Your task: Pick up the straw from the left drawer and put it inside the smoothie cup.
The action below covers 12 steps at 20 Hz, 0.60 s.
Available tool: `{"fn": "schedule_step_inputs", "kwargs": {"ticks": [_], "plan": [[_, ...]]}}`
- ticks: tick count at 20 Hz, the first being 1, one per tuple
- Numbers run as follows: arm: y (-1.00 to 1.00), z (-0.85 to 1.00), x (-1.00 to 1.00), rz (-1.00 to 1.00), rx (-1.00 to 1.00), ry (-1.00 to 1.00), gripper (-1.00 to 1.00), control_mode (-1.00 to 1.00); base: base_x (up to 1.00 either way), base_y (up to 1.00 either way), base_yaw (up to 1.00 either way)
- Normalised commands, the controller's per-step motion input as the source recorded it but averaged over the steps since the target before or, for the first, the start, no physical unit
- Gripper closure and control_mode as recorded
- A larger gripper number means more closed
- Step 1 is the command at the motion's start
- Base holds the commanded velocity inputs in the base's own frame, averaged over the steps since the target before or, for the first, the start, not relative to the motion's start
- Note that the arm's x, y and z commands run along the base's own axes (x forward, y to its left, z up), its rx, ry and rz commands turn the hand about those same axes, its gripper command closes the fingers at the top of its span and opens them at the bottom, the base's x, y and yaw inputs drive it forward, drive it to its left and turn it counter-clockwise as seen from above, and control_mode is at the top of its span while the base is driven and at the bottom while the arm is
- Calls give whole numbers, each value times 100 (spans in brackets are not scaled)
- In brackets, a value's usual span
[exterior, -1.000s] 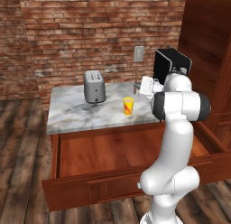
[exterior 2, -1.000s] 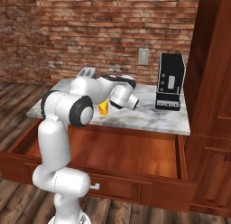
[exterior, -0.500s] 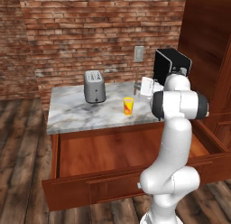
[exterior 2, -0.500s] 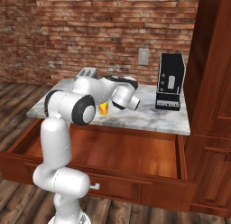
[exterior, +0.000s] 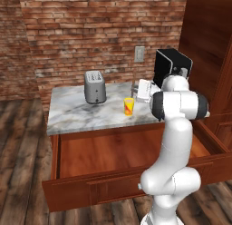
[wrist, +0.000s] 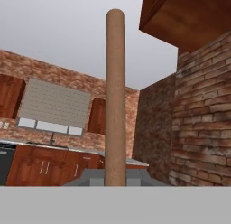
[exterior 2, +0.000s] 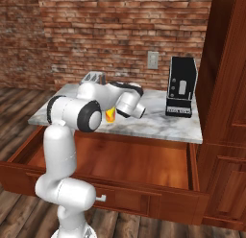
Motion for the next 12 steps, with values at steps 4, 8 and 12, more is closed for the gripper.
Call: {"fn": "schedule_step_inputs", "kwargs": {"ticks": [4, 8, 12], "plan": [[4, -16, 12, 0, 0, -2, 100, -100, 0, 0, 0], [0, -17, 21, 0, 0, -4, 100, -100, 0, 0, 0], [0, -13, 26, 0, 0, -4, 100, -100, 0, 0, 0]]}}
